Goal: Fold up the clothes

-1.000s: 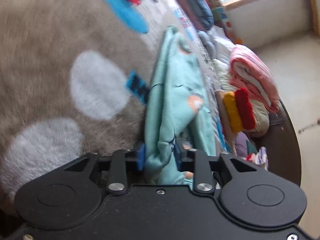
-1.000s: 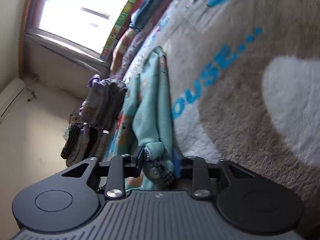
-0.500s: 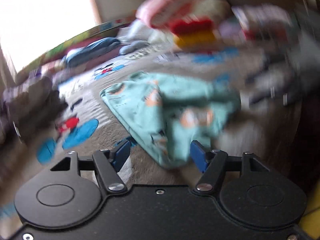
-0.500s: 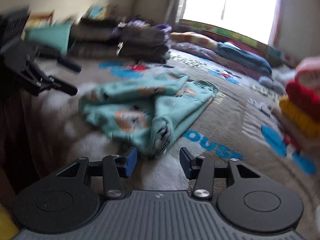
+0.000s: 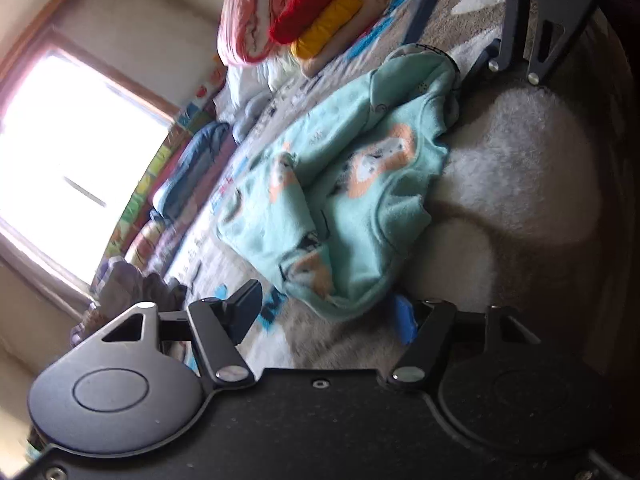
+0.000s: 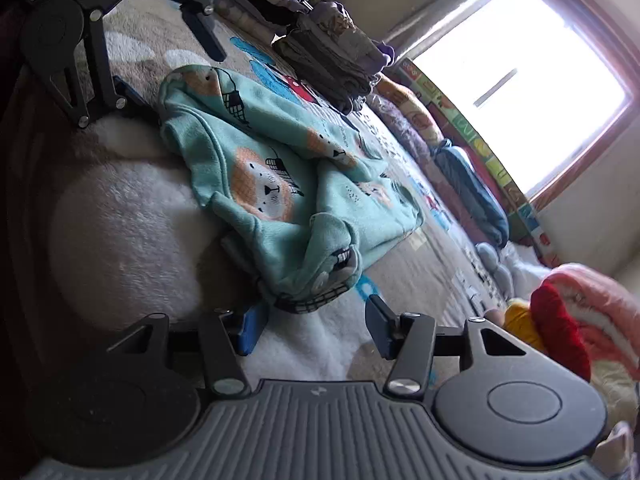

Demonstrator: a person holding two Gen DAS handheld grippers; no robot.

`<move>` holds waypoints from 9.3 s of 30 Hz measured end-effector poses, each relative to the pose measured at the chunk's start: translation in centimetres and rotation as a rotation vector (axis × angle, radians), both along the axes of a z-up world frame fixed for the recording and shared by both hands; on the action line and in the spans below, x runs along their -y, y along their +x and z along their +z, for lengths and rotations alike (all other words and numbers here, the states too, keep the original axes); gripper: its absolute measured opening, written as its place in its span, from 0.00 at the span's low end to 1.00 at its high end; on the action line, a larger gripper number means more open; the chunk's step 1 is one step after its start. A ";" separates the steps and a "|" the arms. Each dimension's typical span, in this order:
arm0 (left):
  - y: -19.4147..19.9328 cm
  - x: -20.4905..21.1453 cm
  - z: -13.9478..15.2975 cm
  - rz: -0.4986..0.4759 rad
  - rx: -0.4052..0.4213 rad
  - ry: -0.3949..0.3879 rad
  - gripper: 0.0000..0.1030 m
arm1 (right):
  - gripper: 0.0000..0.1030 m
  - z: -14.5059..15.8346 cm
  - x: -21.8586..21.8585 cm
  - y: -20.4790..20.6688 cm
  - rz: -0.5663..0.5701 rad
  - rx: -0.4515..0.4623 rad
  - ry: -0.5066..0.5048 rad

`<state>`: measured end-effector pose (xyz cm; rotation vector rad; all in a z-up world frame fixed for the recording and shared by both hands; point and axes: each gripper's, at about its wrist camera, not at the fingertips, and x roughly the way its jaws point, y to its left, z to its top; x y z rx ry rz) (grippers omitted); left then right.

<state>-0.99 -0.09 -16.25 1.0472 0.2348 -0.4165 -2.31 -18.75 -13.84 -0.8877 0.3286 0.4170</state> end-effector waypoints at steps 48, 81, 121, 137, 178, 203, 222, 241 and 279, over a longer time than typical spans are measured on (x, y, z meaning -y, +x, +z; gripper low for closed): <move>0.4 0.3 -0.3 -0.096 0.051 0.063 0.15 | 0.33 1.5 0.2 0.1 0.305 -0.025 0.060; 15.0 -5.9 9.2 0.012 -0.654 -1.105 0.21 | 0.37 6.5 12.9 17.3 0.123 -0.465 1.283; 22.9 -10.7 3.5 0.184 -0.986 -1.643 0.19 | 0.20 0.9 12.9 23.1 0.012 -0.617 1.579; 22.3 -11.8 5.0 0.282 -0.852 -1.583 0.35 | 0.50 0.5 12.2 24.7 -0.097 -0.645 1.529; 15.3 -1.2 7.4 0.102 -0.511 -0.932 0.36 | 0.35 4.1 6.1 16.0 0.027 -0.341 0.907; 15.1 -1.5 6.7 0.106 -0.493 -0.882 0.45 | 0.34 2.8 6.4 16.0 -0.029 -0.369 0.923; 22.6 -2.8 6.6 0.098 -0.449 -0.897 0.50 | 0.42 3.4 5.2 25.5 0.019 -0.341 0.874; 19.6 -1.2 7.4 0.120 -0.374 -0.797 0.53 | 0.43 3.8 5.3 23.5 -0.036 -0.354 0.878; 15.4 -7.2 5.9 0.514 -0.712 -1.439 0.78 | 0.76 0.3 9.8 18.7 -0.345 -0.650 1.450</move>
